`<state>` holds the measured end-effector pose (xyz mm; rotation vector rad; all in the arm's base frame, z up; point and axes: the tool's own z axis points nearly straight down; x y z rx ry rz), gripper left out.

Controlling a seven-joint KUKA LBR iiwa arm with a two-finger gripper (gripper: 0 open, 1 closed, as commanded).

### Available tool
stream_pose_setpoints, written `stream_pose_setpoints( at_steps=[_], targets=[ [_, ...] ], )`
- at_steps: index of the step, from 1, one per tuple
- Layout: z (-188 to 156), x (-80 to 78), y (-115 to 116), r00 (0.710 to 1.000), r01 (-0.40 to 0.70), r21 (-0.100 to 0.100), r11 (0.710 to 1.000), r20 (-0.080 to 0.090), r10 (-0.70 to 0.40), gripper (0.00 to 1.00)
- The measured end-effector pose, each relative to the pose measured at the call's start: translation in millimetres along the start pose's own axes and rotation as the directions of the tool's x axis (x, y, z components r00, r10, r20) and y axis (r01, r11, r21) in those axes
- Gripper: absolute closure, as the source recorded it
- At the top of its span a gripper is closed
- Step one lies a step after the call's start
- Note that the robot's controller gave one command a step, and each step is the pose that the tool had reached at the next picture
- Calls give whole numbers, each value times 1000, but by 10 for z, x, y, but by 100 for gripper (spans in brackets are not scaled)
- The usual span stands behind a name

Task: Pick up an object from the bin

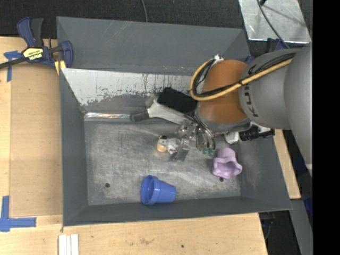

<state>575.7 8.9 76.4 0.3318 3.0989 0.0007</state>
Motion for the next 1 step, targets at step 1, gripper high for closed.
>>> stream_pose_setpoints(
  at_steps=[1],
  targets=[
    [-8, 2, -1, 1000, 0, 0, 1000, -1, 0, 100]
  ],
)
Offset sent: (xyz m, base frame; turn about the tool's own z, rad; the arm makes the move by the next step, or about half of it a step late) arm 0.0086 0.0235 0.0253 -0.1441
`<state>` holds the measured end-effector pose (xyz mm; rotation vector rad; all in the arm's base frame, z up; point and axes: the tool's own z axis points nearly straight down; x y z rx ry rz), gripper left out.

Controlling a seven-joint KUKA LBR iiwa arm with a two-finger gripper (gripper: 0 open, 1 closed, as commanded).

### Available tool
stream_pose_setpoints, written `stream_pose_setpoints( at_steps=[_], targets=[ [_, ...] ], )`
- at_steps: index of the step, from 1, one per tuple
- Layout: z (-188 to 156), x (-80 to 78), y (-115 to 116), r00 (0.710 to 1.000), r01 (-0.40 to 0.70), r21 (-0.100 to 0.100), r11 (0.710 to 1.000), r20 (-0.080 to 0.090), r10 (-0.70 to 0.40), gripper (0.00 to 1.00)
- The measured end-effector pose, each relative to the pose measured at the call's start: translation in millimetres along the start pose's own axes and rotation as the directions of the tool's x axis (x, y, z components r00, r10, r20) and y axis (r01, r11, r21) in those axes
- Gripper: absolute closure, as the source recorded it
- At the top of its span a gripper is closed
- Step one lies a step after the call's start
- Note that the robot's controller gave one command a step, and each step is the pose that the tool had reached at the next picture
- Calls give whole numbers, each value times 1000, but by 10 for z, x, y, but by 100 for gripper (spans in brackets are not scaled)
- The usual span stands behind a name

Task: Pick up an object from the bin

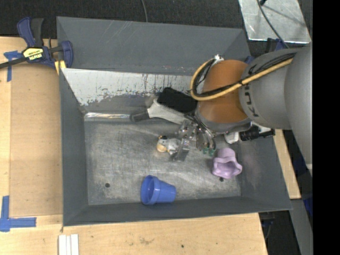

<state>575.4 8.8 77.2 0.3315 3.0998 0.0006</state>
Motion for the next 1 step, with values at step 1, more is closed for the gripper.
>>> stream_pose_setpoints(
  at_steps=[1],
  targets=[
    [-354, -27, 134, 995, 95, 1, 996, -17, -95, 100]
  ],
)
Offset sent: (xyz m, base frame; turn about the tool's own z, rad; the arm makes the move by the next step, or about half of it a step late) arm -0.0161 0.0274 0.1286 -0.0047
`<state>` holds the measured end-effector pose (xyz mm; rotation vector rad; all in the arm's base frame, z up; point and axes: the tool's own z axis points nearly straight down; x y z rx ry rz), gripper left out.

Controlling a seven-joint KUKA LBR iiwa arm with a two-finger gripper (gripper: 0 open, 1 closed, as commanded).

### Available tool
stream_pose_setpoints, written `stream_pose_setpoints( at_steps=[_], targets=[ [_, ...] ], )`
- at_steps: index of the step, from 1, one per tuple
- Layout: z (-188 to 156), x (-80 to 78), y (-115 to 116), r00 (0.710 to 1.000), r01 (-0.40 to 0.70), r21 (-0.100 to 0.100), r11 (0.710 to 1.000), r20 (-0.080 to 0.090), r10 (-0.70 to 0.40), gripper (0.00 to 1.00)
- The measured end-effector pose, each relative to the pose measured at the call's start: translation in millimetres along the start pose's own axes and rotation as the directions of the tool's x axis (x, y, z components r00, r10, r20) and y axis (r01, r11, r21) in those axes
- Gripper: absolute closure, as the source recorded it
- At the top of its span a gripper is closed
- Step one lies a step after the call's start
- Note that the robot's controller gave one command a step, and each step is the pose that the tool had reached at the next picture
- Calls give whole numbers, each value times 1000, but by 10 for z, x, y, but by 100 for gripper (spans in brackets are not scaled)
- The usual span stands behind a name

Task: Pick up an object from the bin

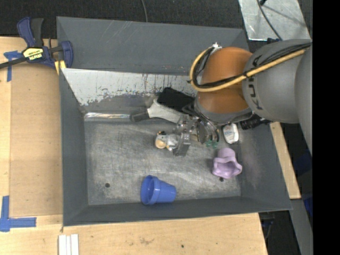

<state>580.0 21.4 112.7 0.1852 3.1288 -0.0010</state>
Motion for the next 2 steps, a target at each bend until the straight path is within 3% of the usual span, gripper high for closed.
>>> stream_pose_setpoints(
  at_steps=[1, 2],
  targets=[
    [-303, 115, 60, 1000, 3, 1, 1000, -15, -3, 100],
    [-907, 42, -25, 999, -41, 0, 999, -7, 41, 100]
  ],
)
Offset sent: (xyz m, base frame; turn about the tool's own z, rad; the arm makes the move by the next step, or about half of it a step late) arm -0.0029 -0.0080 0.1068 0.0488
